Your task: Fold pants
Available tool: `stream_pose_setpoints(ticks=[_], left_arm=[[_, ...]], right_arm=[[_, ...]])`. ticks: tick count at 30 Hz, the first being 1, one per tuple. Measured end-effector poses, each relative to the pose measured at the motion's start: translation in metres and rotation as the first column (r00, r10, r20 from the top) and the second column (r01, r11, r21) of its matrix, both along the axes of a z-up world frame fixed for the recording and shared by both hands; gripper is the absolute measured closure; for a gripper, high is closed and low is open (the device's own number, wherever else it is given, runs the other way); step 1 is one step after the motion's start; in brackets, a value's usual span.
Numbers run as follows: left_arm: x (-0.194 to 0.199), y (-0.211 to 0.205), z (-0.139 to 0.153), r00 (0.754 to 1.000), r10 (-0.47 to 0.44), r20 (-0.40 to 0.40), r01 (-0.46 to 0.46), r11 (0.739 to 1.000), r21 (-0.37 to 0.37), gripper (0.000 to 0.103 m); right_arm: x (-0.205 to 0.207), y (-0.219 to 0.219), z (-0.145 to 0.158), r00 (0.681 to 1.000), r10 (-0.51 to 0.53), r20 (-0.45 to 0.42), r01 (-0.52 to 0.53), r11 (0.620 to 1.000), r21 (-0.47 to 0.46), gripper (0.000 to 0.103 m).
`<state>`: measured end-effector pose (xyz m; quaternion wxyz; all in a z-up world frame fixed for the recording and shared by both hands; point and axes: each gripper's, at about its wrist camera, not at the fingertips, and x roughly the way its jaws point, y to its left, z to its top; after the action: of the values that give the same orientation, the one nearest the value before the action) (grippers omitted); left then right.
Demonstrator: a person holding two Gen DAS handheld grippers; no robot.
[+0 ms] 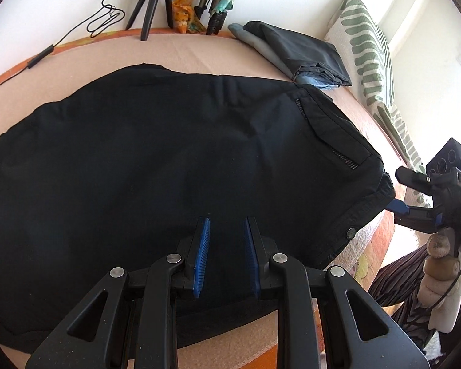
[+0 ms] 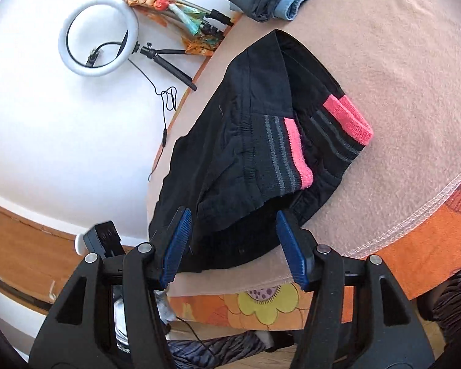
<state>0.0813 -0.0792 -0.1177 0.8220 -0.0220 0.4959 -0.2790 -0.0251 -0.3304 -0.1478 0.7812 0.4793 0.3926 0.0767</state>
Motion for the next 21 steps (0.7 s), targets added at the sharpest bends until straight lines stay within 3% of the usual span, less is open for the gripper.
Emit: stream_pose_setpoints(ticks=[6, 8, 9, 10, 14, 15, 18, 19, 21], left_arm=[[0.000, 0.000, -0.002, 1.000, -0.012, -0.009, 0.012, 1.000, 0.006, 0.082], [-0.001, -0.001, -0.003, 1.000, -0.013, -0.009, 0.013, 1.000, 0.006, 0.082], [-0.001, -0.001, -0.004, 1.000, -0.013, -0.008, 0.013, 1.000, 0.006, 0.082], [0.000, -0.003, -0.004, 1.000, -0.013, -0.008, 0.013, 1.000, 0.005, 0.082], [0.001, -0.004, -0.003, 1.000, -0.013, -0.011, 0.013, 1.000, 0.001, 0.082], [0.001, -0.005, -0.003, 1.000, -0.017, -0.011, 0.017, 1.000, 0.001, 0.082], [0.001, -0.006, -0.003, 1.000, -0.026, -0.006, 0.026, 1.000, 0.005, 0.082], [0.001, -0.006, -0.003, 1.000, -0.028, -0.007, 0.029, 1.000, 0.008, 0.082], [0.003, -0.006, -0.004, 1.000, -0.028, -0.014, 0.028, 1.000, 0.004, 0.082]], right_arm=[[0.020, -0.005, -0.020, 0.991, -0.122, -0.058, 0.129, 0.983, 0.128, 0.037], [0.025, -0.003, -0.024, 0.987, -0.144, -0.067, 0.151, 0.981, 0.118, 0.044], [0.026, -0.001, -0.023, 0.987, -0.149, -0.058, 0.155, 0.982, 0.108, 0.055], [0.027, 0.002, -0.019, 0.987, -0.153, -0.046, 0.157, 0.985, 0.078, 0.068], [0.030, 0.015, 0.020, 0.996, -0.093, 0.012, 0.094, 0.976, -0.194, 0.083], [0.032, 0.022, 0.035, 0.998, -0.056, 0.033, 0.063, 0.954, -0.293, 0.084], [0.032, 0.045, 0.078, 0.994, 0.056, 0.093, 0.006, 0.828, -0.561, 0.085], [0.033, 0.047, 0.080, 0.995, 0.068, 0.075, -0.010, 0.799, -0.602, 0.086], [0.038, 0.038, 0.066, 0.999, 0.054, -0.005, -0.046, 0.788, -0.615, 0.086]])
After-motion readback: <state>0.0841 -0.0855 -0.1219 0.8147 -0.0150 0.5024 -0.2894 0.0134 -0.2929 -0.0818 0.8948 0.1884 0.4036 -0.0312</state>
